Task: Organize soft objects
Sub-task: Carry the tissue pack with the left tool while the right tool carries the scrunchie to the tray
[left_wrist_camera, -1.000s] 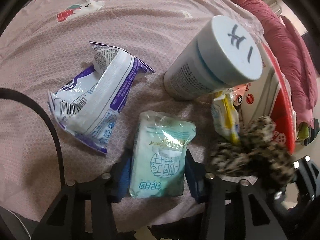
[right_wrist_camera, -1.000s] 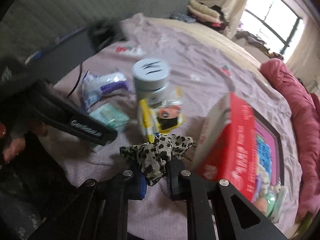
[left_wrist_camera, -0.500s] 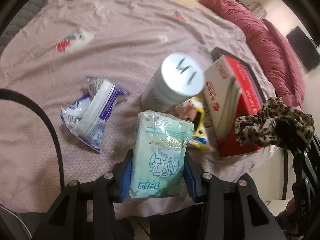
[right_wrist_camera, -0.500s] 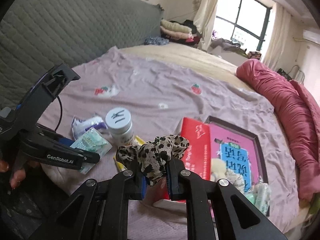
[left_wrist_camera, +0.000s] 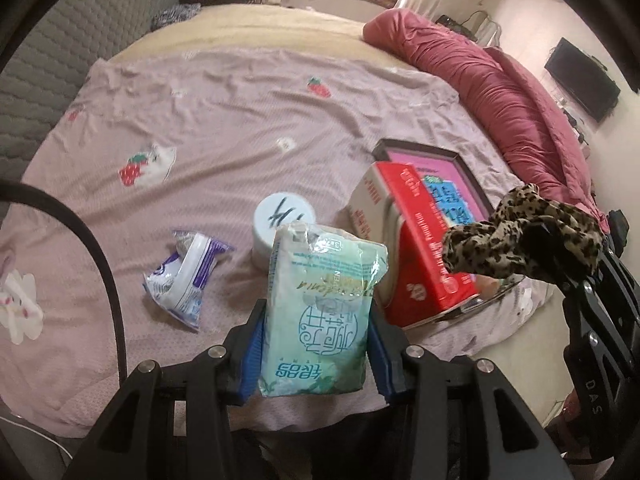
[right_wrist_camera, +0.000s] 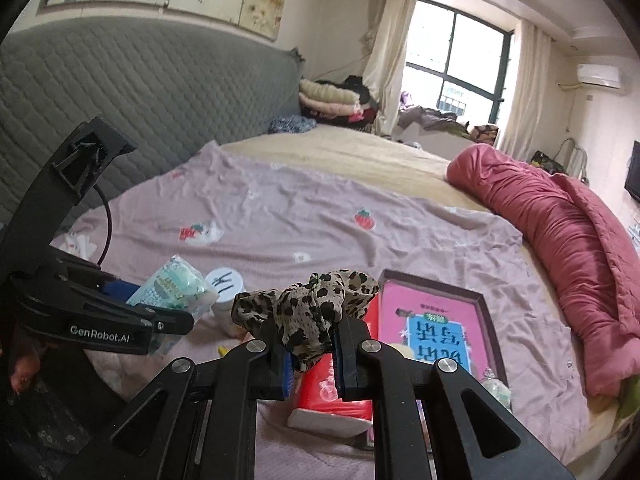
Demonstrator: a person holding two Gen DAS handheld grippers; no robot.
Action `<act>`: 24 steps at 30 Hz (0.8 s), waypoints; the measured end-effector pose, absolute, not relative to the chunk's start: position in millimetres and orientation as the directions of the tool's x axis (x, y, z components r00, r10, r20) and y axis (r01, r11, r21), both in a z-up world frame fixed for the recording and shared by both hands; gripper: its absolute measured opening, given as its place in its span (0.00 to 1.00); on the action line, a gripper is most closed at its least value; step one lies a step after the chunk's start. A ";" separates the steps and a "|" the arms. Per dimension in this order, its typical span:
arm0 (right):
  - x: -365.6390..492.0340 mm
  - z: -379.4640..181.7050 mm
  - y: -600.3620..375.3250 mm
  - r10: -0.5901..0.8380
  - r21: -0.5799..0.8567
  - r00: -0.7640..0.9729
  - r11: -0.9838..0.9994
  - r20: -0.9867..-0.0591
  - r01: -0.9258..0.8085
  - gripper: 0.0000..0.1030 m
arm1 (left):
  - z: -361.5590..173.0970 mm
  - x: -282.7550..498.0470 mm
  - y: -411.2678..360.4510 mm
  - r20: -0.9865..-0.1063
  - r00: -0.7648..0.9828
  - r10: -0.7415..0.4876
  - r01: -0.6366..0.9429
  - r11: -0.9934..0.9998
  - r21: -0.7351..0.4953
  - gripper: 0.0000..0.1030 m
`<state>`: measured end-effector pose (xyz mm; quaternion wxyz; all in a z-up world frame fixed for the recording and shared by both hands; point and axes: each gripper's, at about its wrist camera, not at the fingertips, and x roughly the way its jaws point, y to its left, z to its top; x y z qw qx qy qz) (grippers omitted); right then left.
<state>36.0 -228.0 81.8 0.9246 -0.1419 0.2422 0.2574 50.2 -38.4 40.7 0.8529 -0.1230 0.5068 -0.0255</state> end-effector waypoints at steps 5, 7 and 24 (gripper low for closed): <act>33.7 96.1 -244.8 0.403 -0.116 0.775 0.849 -0.487 -0.515 0.14 | 60.7 48.2 -57.0 -0.847 0.512 -0.142 -0.048 0.980 -0.194 0.44; 32.7 100.6 -253.3 0.400 -0.106 0.785 0.858 -0.473 -0.502 0.14 | 65.9 47.5 -64.0 -0.843 0.520 -0.137 -0.036 0.983 -0.182 0.44; 31.4 123.0 -318.2 0.352 -0.065 0.842 0.909 -0.408 -0.412 0.14 | 100.2 51.8 -115.2 -0.819 0.557 -0.137 0.067 0.991 -0.120 0.44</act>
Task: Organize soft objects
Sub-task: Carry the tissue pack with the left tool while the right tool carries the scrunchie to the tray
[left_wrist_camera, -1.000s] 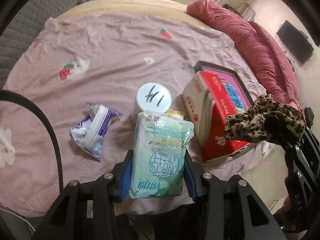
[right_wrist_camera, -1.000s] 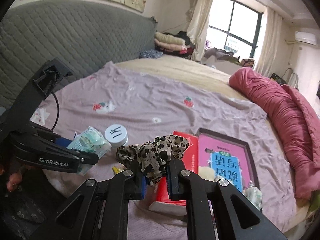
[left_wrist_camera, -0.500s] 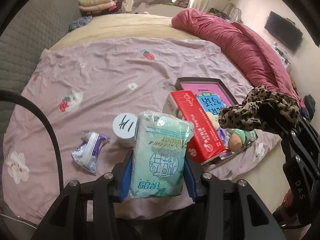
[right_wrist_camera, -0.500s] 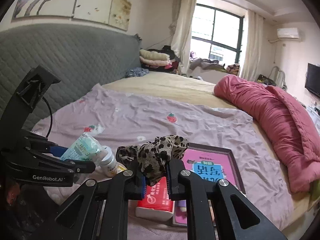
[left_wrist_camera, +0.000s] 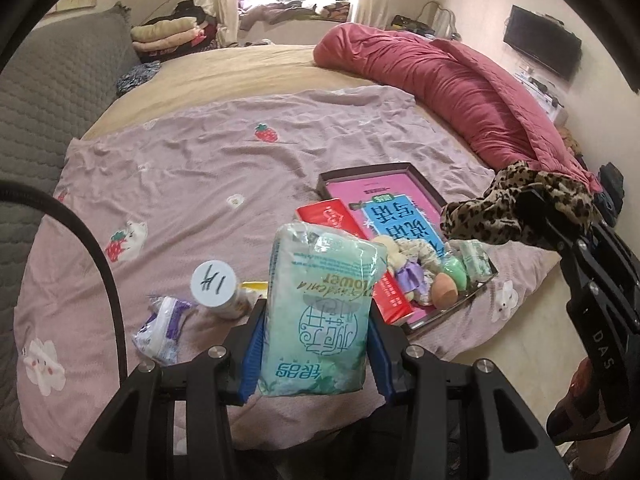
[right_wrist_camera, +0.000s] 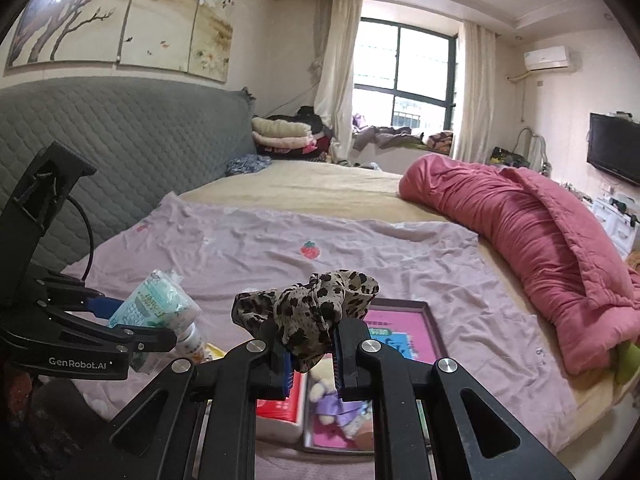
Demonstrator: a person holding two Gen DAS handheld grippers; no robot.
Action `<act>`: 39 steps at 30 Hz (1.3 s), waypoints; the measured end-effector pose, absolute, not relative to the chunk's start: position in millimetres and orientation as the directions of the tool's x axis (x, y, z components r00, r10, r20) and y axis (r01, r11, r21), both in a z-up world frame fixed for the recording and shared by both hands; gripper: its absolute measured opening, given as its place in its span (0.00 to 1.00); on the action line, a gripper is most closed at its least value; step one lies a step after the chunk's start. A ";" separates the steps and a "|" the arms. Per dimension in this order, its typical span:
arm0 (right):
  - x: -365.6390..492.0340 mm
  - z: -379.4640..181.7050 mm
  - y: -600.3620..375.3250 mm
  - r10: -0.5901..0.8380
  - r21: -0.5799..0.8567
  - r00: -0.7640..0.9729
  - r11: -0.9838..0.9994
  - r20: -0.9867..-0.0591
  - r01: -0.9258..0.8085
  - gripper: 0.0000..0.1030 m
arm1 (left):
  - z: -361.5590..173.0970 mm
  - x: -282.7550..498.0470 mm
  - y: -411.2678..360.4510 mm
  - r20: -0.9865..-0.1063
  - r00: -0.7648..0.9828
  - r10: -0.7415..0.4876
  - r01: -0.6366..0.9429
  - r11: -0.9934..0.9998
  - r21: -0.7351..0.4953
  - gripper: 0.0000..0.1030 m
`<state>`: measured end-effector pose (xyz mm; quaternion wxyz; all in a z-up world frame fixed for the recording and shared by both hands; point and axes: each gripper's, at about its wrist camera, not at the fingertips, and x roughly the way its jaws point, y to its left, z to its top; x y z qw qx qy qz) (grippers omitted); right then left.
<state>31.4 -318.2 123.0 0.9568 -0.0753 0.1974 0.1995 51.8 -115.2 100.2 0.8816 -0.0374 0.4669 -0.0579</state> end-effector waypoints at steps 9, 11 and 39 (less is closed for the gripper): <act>39.5 137.1 -362.4 0.277 -0.058 0.886 0.946 -0.371 -0.320 0.14 | 105.4 64.4 -143.0 -0.820 0.552 -0.151 0.123 0.987 -0.099 0.44; 42.7 138.6 -373.4 0.253 -0.054 0.894 0.955 -0.369 -0.293 0.14 | 106.8 68.4 -148.0 -0.819 0.551 -0.158 0.132 0.986 -0.102 0.44; 87.7 122.0 -442.6 0.136 0.009 0.898 0.989 -0.418 -0.146 0.14 | 58.8 143.2 -246.8 -0.870 0.412 -0.270 0.311 0.940 -0.144 0.44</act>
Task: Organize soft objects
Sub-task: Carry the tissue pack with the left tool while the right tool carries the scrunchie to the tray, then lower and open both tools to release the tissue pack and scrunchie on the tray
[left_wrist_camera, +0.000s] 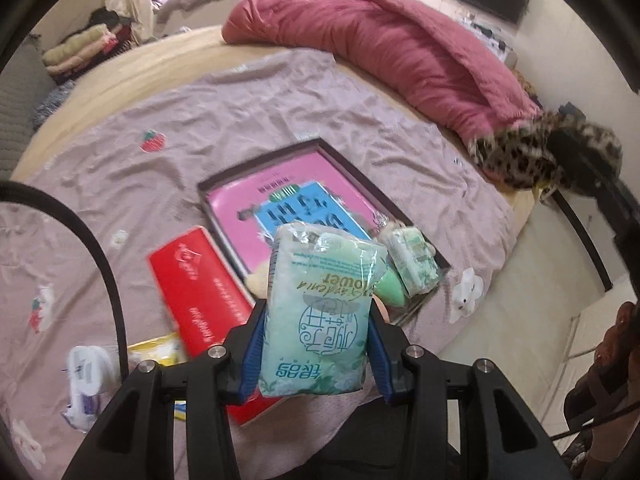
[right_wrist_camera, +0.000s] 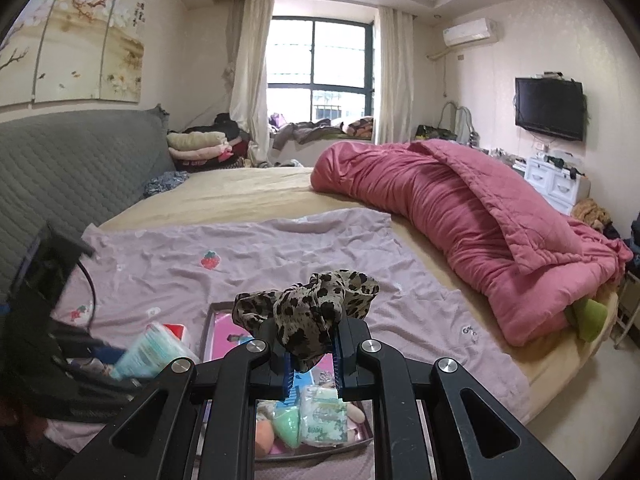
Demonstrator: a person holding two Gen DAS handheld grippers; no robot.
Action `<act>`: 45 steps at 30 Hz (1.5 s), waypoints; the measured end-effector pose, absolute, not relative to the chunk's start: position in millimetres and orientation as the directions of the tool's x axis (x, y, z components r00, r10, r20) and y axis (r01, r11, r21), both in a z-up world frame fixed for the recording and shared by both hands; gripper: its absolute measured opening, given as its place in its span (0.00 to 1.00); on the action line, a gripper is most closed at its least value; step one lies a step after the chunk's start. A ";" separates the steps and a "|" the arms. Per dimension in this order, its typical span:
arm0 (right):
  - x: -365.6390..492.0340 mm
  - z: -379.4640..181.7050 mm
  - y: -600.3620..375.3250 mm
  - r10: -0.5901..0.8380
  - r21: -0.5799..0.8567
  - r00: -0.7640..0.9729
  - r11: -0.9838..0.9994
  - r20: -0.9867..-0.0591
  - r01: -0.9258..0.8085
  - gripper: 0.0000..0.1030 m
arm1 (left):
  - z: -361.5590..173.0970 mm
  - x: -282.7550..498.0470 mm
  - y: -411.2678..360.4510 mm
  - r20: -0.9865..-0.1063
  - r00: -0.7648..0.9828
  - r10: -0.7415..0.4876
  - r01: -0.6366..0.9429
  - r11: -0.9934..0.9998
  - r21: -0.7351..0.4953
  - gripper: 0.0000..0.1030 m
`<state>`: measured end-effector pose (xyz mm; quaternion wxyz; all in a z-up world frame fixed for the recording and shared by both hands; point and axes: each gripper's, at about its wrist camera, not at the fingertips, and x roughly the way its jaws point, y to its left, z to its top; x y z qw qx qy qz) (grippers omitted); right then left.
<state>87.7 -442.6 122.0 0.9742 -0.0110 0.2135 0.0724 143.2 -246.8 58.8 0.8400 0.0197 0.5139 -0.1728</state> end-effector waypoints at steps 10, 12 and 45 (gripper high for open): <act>113.2 102.2 -447.2 0.155 0.047 0.877 0.988 -0.454 -0.150 0.14 | 18.4 159.7 -273.9 -0.901 0.352 -0.252 0.337 0.933 -0.129 0.44; 118.8 95.8 -448.4 0.157 0.048 0.870 0.987 -0.468 -0.152 0.14 | 12.7 162.1 -275.3 -0.905 0.347 -0.245 0.337 0.933 -0.123 0.44; 170.9 -8.6 -426.6 0.146 -0.012 0.696 0.976 -0.703 -0.216 0.54 | -49.4 182.8 -292.0 -0.949 0.241 -0.201 0.364 0.926 -0.104 0.45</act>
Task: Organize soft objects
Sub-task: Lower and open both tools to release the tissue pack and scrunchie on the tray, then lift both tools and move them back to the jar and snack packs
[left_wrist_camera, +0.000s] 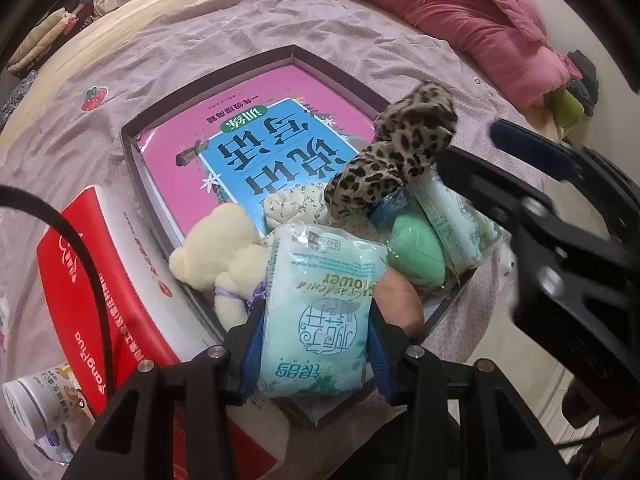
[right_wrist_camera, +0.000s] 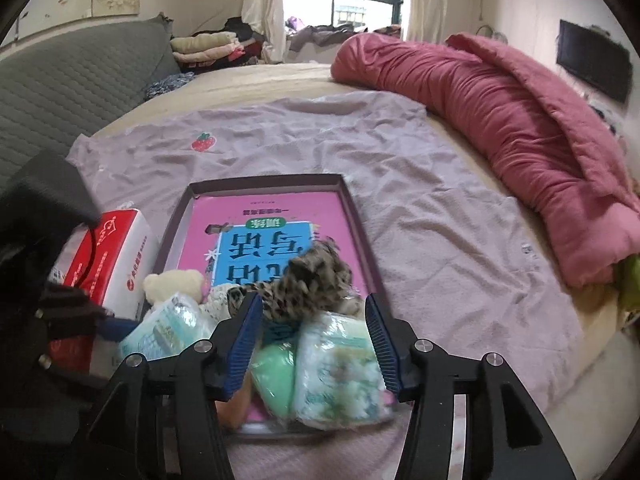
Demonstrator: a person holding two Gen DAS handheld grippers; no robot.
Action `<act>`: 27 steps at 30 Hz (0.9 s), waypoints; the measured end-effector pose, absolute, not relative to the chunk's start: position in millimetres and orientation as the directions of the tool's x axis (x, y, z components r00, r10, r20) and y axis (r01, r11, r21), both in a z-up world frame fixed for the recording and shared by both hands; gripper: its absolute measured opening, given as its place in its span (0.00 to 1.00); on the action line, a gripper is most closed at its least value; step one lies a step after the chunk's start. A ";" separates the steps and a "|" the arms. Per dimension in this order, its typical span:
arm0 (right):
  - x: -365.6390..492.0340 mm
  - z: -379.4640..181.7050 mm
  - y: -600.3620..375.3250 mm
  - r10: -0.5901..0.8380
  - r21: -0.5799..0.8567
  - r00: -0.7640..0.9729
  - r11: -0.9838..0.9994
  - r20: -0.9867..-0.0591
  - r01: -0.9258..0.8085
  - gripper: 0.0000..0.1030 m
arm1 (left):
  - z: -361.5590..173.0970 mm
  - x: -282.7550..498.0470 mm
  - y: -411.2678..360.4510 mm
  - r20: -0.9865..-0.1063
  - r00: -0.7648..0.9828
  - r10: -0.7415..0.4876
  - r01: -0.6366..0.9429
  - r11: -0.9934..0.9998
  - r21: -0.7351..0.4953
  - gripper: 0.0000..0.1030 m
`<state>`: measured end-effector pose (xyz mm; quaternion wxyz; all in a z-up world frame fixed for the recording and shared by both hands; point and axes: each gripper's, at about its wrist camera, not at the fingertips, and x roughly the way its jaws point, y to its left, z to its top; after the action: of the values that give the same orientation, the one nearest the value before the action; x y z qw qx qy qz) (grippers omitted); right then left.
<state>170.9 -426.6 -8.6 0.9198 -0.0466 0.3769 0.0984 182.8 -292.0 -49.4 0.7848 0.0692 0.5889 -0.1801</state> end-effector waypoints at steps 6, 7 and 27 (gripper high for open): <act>147.6 2.3 -452.9 0.136 0.047 0.716 0.989 -0.685 -0.142 0.57 | -50.7 185.7 -296.0 -0.951 0.240 -0.196 0.358 0.928 -0.102 0.49; 145.3 3.7 -456.0 0.134 0.057 0.716 0.990 -0.685 -0.131 0.57 | -50.9 185.7 -296.7 -0.952 0.239 -0.193 0.357 0.929 -0.099 0.49; 110.1 38.3 -466.4 0.143 0.107 0.771 0.989 -0.621 -0.098 0.61 | -12.3 174.4 -285.6 -0.926 0.320 -0.199 0.316 0.944 -0.094 0.65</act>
<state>110.1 -466.4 38.3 0.9403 0.0341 0.3324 0.0641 174.4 -285.6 -12.3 0.8108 0.0522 0.5610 -0.1590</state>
